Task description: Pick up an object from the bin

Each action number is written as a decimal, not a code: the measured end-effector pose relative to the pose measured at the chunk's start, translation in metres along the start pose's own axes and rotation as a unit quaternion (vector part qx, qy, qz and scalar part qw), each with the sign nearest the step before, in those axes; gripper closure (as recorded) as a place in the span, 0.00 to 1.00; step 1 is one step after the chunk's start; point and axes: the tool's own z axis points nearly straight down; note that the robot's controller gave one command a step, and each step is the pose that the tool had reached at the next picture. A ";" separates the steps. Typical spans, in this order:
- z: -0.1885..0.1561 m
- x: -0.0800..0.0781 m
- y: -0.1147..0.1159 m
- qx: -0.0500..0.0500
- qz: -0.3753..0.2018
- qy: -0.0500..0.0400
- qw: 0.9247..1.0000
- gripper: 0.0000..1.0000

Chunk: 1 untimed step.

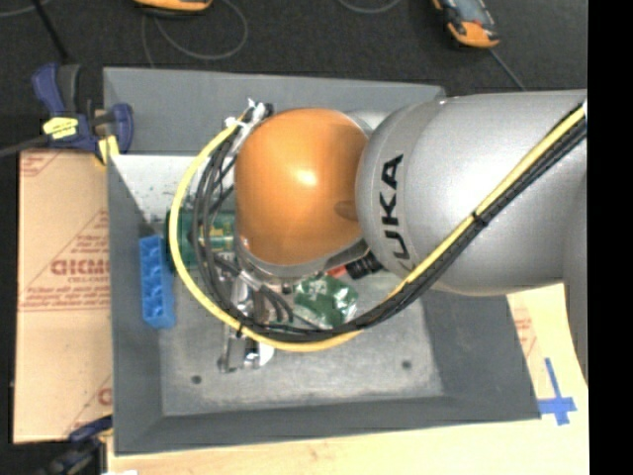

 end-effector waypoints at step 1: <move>-0.004 -0.002 -0.001 -0.001 0.002 -0.004 1.000 0.00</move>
Offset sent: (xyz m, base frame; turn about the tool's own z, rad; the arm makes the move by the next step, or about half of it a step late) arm 0.0351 -0.0395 -0.0413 -0.0945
